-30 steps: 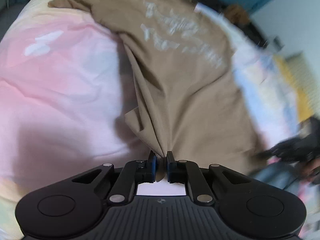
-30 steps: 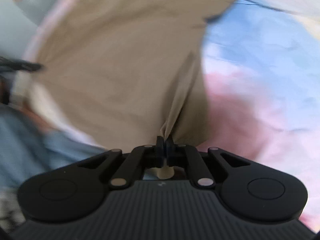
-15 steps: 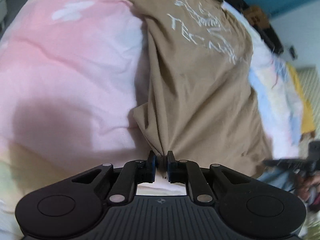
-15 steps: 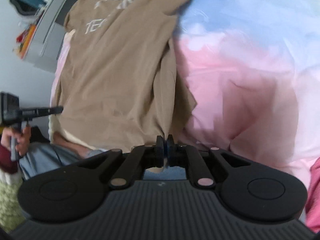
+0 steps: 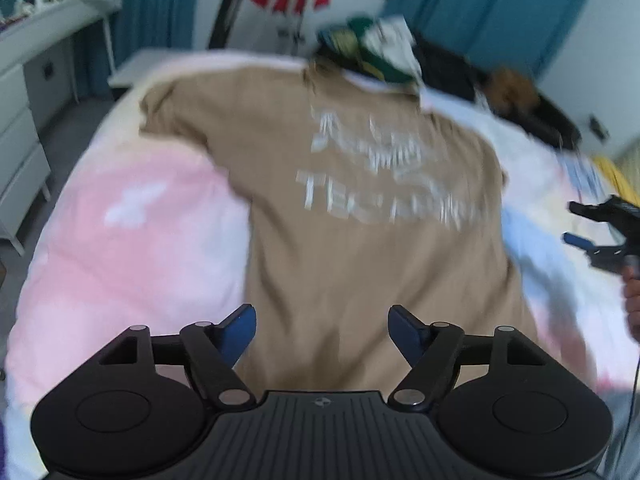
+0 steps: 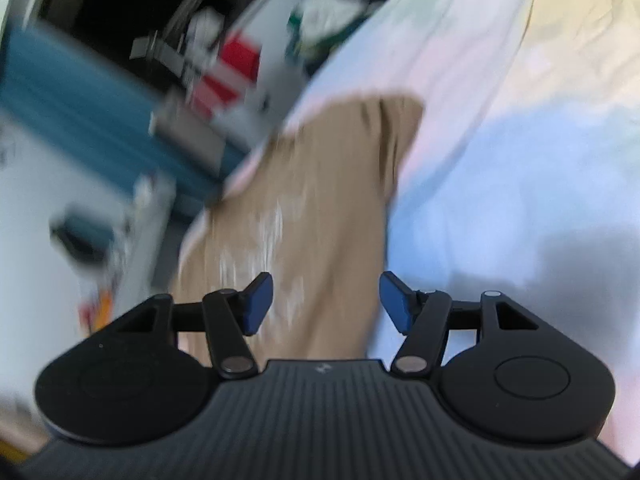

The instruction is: Fold clothes

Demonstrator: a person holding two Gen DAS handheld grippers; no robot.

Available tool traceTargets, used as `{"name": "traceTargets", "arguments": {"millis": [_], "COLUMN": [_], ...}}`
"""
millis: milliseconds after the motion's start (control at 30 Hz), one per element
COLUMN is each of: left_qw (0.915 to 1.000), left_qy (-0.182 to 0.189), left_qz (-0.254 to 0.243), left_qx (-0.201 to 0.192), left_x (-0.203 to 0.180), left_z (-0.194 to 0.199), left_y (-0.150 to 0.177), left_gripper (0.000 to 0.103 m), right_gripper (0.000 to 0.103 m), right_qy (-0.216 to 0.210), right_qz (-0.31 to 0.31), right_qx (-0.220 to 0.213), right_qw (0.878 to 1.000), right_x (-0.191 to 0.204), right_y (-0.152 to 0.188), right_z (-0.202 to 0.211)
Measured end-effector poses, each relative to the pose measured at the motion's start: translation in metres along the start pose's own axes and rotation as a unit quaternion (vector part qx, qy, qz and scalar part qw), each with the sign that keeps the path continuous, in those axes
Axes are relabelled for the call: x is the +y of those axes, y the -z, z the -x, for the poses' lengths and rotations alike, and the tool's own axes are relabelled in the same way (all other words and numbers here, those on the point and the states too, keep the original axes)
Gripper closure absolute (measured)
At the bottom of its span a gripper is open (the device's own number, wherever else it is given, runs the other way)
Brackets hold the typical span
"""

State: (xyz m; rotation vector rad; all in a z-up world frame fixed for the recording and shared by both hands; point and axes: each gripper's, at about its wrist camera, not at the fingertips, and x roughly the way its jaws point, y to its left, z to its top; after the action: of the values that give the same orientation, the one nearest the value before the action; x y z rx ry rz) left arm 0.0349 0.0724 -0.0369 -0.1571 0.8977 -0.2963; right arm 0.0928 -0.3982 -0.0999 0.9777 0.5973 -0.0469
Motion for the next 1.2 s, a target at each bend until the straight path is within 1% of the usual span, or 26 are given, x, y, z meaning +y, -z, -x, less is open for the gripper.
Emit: {"name": "traceTargets", "arguments": {"millis": [33, 100, 167, 233, 333, 367, 400, 433, 467, 500, 533, 567, 600, 667, 700, 767, 900, 967, 1033, 1200], "left_qw": [0.9998, 0.9991, 0.9981, 0.9983, 0.9988, 0.9989, 0.9991, 0.9992, 0.9992, 0.9991, 0.9990, 0.9990, 0.9990, 0.9987, 0.9986, 0.9985, 0.9984, 0.9984, 0.9985, 0.9988], "left_qy": [0.000, 0.007, 0.012, 0.001, -0.017, -0.019, -0.019, -0.016, -0.013, -0.012, -0.013, -0.014, -0.014, -0.011, -0.010, -0.010, -0.015, -0.013, -0.017, -0.018], "left_qz": [0.011, 0.031, 0.044, 0.027, 0.005, 0.008, 0.016, 0.024, 0.031, 0.034, 0.036, 0.036, 0.038, 0.043, 0.046, 0.047, 0.039, 0.037, 0.031, 0.025], "left_qx": [-0.014, -0.028, -0.041, -0.051, -0.046, -0.041, -0.033, -0.027, -0.022, -0.021, -0.020, -0.021, -0.022, -0.024, -0.026, -0.029, -0.039, -0.041, -0.043, -0.037], "left_x": [-0.007, -0.016, -0.022, -0.028, -0.031, -0.029, -0.027, -0.025, -0.023, -0.021, -0.020, -0.019, -0.019, -0.017, -0.016, -0.016, -0.020, -0.019, -0.019, -0.015], "left_z": [-0.006, -0.019, -0.033, -0.048, -0.076, -0.084, -0.092, -0.099, -0.105, -0.109, -0.112, -0.113, -0.114, -0.113, -0.112, -0.109, -0.103, -0.100, -0.098, -0.092], "left_y": [-0.005, -0.007, -0.007, -0.004, -0.001, -0.001, -0.002, -0.003, -0.004, -0.005, -0.007, -0.007, -0.007, -0.006, -0.006, -0.006, -0.007, -0.006, -0.005, -0.002], "left_gripper": [0.028, 0.028, 0.028, 0.028, 0.028, 0.028, 0.028, 0.028, 0.028, 0.028, 0.028, 0.028, 0.028, 0.028, 0.028, 0.028, 0.028, 0.028, 0.028, 0.028], "right_gripper": [0.048, 0.053, 0.055, 0.055, 0.056, 0.062, 0.064, 0.070, 0.079, 0.084, 0.098, 0.098, 0.098, 0.098, 0.098, 0.098, 0.098, 0.098, 0.098, 0.096], "right_qy": [-0.001, 0.001, 0.000, -0.001, 0.000, 0.001, -0.002, -0.007, -0.014, -0.023, -0.031, -0.036, -0.039, -0.029, -0.022, -0.007, 0.065, 0.088, 0.092, 0.061], "right_qz": [-0.026, -0.083, -0.110, -0.126, -0.146, -0.151, -0.150, -0.145, -0.140, -0.134, -0.128, -0.120, -0.103, -0.055, -0.037, -0.026, -0.008, -0.015, -0.058, -0.145], "right_qx": [-0.026, -0.069, -0.090, -0.106, -0.114, -0.116, -0.123, -0.132, -0.132, -0.130, -0.129, -0.128, -0.137, -0.171, -0.193, -0.233, -0.288, -0.287, -0.265, -0.187], "right_qw": [0.999, 0.994, 0.990, 0.986, 0.983, 0.982, 0.981, 0.981, 0.981, 0.982, 0.983, 0.984, 0.984, 0.983, 0.980, 0.972, 0.955, 0.954, 0.958, 0.970], "right_x": [-0.006, -0.026, -0.043, -0.060, -0.086, -0.094, -0.099, -0.100, -0.098, -0.096, -0.093, -0.089, -0.082, -0.065, -0.058, -0.054, -0.060, -0.071, -0.091, -0.126], "right_y": [-0.006, -0.018, -0.028, -0.037, -0.050, -0.053, -0.056, -0.060, -0.064, -0.068, -0.072, -0.074, -0.076, -0.079, -0.081, -0.085, -0.083, -0.082, -0.078, -0.071], "right_z": [-0.015, -0.047, -0.075, -0.103, -0.134, -0.144, -0.153, -0.159, -0.166, -0.174, -0.181, -0.184, -0.183, -0.173, -0.163, -0.142, -0.107, -0.095, -0.085, -0.088]}}
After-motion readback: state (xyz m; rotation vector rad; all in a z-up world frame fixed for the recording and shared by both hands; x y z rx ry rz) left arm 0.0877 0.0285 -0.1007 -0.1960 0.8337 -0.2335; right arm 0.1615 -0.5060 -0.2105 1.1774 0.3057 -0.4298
